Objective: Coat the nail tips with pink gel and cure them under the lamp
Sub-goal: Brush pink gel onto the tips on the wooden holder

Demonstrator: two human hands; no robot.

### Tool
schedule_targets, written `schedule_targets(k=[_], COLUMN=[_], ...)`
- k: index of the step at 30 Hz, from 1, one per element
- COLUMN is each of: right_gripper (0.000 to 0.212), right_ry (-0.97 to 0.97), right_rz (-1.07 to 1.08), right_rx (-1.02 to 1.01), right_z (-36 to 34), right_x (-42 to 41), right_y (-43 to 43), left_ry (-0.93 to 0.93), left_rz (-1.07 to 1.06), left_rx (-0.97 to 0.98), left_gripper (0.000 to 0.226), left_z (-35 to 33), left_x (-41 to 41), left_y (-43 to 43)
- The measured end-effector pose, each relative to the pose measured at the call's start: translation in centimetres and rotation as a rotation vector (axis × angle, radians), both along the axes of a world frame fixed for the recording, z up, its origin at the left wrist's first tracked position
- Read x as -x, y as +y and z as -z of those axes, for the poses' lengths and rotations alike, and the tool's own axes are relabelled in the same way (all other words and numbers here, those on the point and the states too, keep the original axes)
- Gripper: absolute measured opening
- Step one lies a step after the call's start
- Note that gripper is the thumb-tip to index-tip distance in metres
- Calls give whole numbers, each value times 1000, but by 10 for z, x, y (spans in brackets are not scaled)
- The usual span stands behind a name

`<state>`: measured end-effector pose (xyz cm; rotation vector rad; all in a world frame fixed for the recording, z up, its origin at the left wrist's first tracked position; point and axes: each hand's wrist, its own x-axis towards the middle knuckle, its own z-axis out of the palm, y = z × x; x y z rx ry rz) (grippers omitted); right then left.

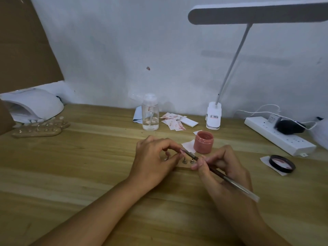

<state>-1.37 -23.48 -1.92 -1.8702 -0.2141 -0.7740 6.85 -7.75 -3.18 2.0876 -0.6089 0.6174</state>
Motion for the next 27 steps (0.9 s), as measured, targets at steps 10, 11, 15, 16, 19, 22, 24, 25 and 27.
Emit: schedule_targets(k=[10,11,15,16,19,22,24,25,27], right_gripper=[16,15,15,15,14,14,13,11,4], right_ry=[8,5,2,2,-25,-26,66,125,240], right_rz=[48,49,48,50,64,48,55,80,159], right_rx=[34,46,93,99,71,-50,-134,-166,-174], right_z=[0,0,0,1,-2,-14,-26,-32,-42], right_x=[0,1,2,2,3,-2,-14,-23,-44], right_y=[-2,-2,-1,-1,-1,-5,-12,-19,-33], left_ry=[26,28,33,34,29,26,40,48,65], left_rz=[11,11,5,1,0,-16,-28,-30,-24], left_rx=[-9,-13,-11,-11,0,14,37,56,87], left_gripper=[14,18,27,27,28,33,26,21,17], left_z=[-3,-3,-4,-4,-3,-3,-3,-3,-3], left_x=[2,3,3,3,3,2,3,2,1], left_y=[0,0,0,0,-1,0,1,1,1])
